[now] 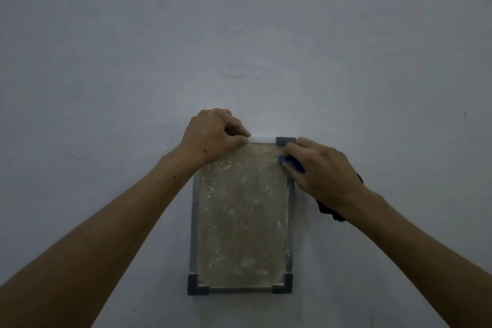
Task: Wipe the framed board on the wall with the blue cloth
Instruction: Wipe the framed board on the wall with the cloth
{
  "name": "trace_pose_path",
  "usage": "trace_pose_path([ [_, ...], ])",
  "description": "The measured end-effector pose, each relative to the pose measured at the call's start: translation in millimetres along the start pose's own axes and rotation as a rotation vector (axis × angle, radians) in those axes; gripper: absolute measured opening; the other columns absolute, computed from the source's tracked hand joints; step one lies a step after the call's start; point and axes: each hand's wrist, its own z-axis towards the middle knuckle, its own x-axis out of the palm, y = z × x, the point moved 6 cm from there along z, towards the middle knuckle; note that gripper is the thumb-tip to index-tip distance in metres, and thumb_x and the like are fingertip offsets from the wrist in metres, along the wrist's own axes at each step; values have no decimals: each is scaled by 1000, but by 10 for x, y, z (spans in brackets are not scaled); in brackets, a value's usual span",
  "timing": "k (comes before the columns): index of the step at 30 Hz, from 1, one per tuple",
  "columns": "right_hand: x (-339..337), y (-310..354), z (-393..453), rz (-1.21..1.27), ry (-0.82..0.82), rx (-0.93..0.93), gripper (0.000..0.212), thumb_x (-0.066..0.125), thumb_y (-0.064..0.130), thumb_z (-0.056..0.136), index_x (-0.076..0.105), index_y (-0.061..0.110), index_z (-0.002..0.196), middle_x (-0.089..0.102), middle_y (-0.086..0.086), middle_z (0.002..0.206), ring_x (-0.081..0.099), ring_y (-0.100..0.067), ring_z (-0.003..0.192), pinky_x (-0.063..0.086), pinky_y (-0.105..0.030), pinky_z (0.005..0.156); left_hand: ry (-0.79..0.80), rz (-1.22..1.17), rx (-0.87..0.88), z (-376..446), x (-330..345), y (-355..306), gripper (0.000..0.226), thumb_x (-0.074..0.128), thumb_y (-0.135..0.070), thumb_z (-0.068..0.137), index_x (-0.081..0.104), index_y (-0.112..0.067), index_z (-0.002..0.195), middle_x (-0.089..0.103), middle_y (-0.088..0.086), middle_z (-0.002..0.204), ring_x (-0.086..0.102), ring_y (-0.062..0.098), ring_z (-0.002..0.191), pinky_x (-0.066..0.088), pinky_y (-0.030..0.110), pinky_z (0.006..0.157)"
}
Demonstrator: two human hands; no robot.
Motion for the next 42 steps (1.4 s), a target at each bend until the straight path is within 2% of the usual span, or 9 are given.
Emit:
trace_pose_path([
  [3,80,35,16,-1,113,-36,16,55,37,97,60,23,98,57,7,90,58,-13,75,53,-31,64,5,2,-2,11,-10,12,13,76,-34,86,80,-28,97,67,-13,88,63,6,83,58,34,83],
  [7,-74,-94,78,51,-72,55,16,58,32,96,60,18,103,57,3,91,55,-14,70,53,-30,62,14,4,3,15,-20,22,14,76,-34,86,80,-28,98,64,-16,85,62,3,80,57,32,82],
  [11,75,10,19,36,129,-67,11,59,33,94,61,23,99,58,8,93,58,-13,76,51,-29,62,26,12,4,21,-10,7,14,75,-35,87,80,-28,99,62,-19,84,62,4,82,56,30,82],
  [15,-86,-103,104,29,-50,30,14,57,32,96,59,20,102,57,4,90,56,-15,70,53,-32,61,30,8,1,23,-12,7,16,74,-34,88,80,-27,101,62,-18,84,60,3,80,55,28,82],
  [20,73,27,88,40,180,-89,8,61,31,94,60,25,98,58,9,95,57,-13,79,55,-36,67,40,13,2,22,-25,6,16,74,-33,88,80,-27,102,65,-15,88,64,6,86,55,28,83],
  [24,-88,-96,141,29,-7,-6,12,59,32,95,58,22,102,59,6,93,56,-14,74,55,-37,66,51,20,1,18,-18,5,18,72,-32,90,79,-27,106,64,-15,88,62,5,85,54,27,83],
  [28,56,9,112,31,187,-78,10,60,33,94,60,23,98,60,7,95,57,-13,79,55,-38,68,48,26,3,14,-30,3,17,72,-31,90,79,-27,105,65,-14,90,64,7,87,50,22,79],
  [32,-83,-105,142,12,7,8,13,60,34,95,59,21,99,59,5,91,58,-16,75,52,-34,64,45,7,2,0,-31,-9,16,73,-28,90,79,-26,104,67,-13,91,64,7,87,52,24,80],
  [42,59,-58,71,-16,185,-9,14,60,35,92,55,23,88,58,8,87,58,-16,77,52,-36,64,46,12,-2,-8,-31,-6,15,74,-29,89,80,-28,102,66,-15,90,64,6,86,53,26,82],
])
